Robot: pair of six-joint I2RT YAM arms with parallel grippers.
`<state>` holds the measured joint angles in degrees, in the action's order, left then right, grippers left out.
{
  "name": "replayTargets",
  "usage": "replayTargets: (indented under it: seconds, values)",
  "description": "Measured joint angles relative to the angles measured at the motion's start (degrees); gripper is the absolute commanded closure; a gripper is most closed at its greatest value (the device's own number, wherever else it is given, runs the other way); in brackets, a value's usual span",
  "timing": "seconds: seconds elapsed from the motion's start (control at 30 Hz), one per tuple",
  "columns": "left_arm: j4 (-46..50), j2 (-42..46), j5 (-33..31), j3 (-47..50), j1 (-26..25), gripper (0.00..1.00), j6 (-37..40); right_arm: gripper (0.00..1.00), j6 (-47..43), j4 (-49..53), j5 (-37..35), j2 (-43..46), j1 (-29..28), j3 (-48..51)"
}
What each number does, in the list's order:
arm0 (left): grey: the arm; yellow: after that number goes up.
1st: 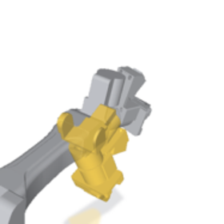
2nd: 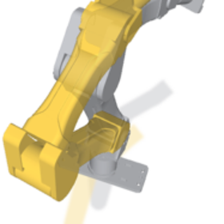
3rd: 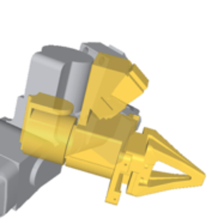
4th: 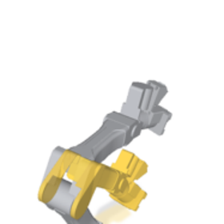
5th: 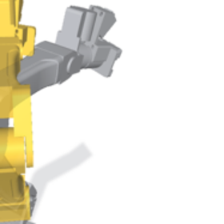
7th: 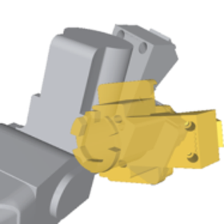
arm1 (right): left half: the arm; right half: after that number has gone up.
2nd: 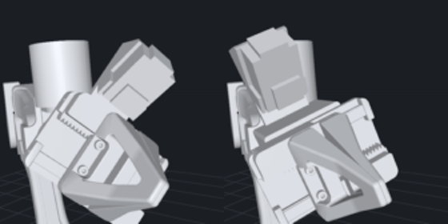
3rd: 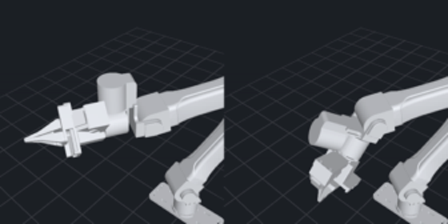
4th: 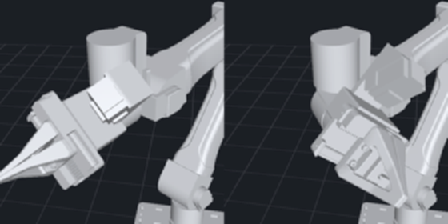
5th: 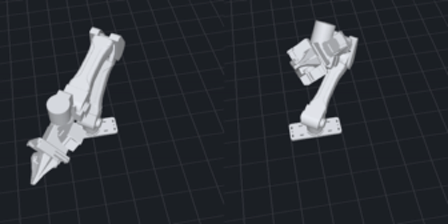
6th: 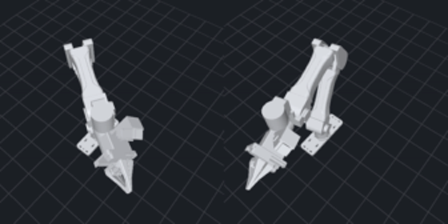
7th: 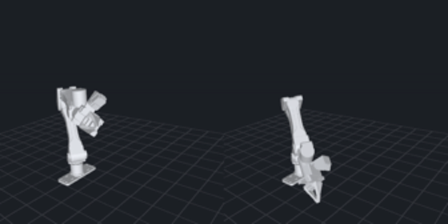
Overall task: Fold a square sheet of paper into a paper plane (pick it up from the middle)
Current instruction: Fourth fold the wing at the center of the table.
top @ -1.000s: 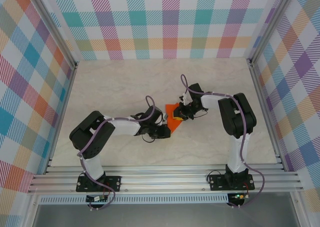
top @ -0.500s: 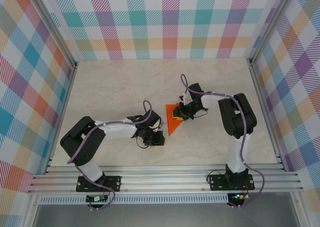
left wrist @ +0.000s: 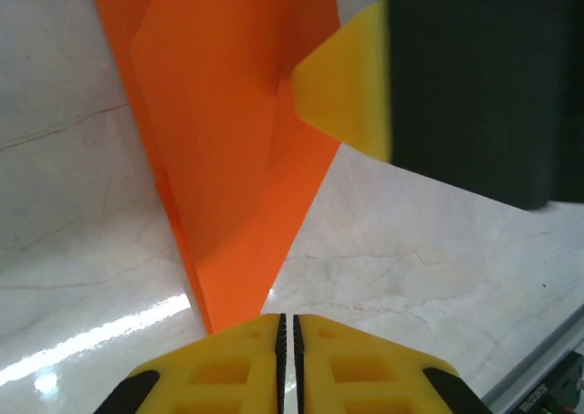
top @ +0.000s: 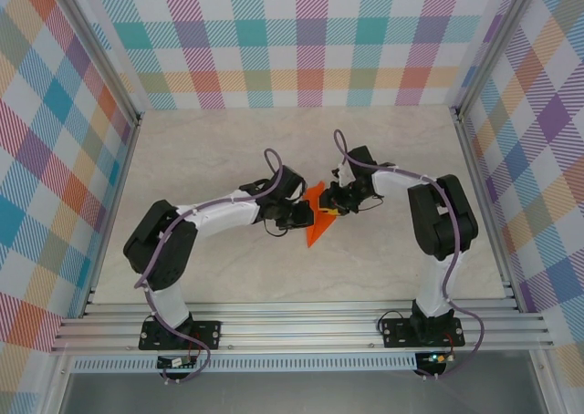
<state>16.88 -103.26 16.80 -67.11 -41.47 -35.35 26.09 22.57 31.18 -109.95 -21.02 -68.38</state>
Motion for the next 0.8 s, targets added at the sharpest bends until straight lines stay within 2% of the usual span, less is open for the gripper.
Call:
replayTargets:
  seconds: [0.33,0.8]
  values:
    - [1.22,-3.52,-1.03,-0.61,0.0,0.87,-0.26,0.67,0.09,0.17,-4.85,8.0,0.74,3.8]
    - [1.22,-5.44,-2.51,-2.03,0.0,0.87,-0.63,0.62,1.2,-0.66,-6.73,9.62,0.83,9.97]
